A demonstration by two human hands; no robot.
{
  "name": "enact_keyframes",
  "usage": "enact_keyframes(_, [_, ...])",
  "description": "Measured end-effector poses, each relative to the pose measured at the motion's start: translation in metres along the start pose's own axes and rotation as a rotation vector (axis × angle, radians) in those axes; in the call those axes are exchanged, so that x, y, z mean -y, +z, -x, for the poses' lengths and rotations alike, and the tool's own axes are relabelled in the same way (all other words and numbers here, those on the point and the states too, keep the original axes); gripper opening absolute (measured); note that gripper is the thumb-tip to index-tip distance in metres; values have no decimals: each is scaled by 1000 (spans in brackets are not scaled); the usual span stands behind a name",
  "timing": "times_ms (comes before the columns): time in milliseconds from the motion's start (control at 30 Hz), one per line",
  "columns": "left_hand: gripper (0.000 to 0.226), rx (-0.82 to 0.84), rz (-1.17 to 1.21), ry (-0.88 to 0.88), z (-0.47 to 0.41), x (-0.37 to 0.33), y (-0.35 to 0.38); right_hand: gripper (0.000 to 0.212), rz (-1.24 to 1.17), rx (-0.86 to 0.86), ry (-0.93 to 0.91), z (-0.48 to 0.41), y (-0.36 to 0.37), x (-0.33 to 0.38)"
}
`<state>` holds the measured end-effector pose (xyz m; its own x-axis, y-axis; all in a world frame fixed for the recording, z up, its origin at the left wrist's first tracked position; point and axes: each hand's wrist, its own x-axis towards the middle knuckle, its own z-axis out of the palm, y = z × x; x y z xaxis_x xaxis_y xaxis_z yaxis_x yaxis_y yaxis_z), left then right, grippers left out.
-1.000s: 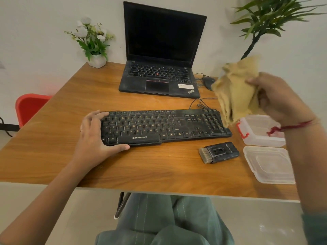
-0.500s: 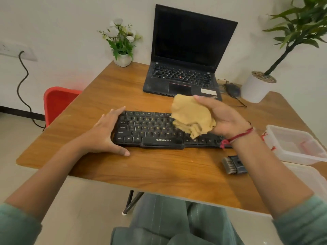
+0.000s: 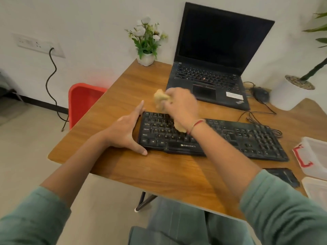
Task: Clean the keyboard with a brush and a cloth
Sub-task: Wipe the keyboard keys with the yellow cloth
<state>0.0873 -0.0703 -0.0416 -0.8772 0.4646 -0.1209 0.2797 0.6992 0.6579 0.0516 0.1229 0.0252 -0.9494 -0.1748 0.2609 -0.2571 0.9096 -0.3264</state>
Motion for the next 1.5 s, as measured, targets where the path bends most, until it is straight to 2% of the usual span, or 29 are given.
enact_keyframes(100, [157,-19,31,12,-1,1,1,10,168,-23,-226,16,25,15])
enact_keyframes(200, [158,-28,39,9,-1,4,1,12,124,107,-278,25,33,13])
enact_keyframes(333, [157,-32,80,21,-2,5,0,48,34,260,-382,28,31,10])
enact_keyframes(433, [153,-39,82,23,-2,5,1,47,120,377,-543,28,27,6])
enact_keyframes(533, [152,-62,69,22,-3,5,2,54,294,353,-482,10,24,-3])
enact_keyframes(600, [154,-65,80,17,-3,5,2,56,264,334,-448,8,27,-2])
enact_keyframes(733, [152,-62,84,35,-1,6,2,52,169,379,-576,23,29,2])
enact_keyframes(867, [153,-62,85,35,-2,5,1,52,178,310,-454,8,28,-4])
enact_keyframes(1000, [153,-63,89,36,-1,5,2,46,89,442,-646,33,43,9])
enact_keyframes(1133, [153,-72,97,27,-1,4,2,55,96,279,-465,11,38,3])
enact_keyframes(1167, [154,-76,95,24,-1,4,2,54,101,272,-466,13,38,7])
enact_keyframes(1300, [157,-71,80,18,-2,4,1,46,83,418,-641,36,41,9])
enact_keyframes(1433, [156,-86,65,11,-2,5,2,56,157,292,-447,11,31,-7])
enact_keyframes(1500, [155,-80,56,8,-2,5,2,54,116,334,-505,20,30,-1])
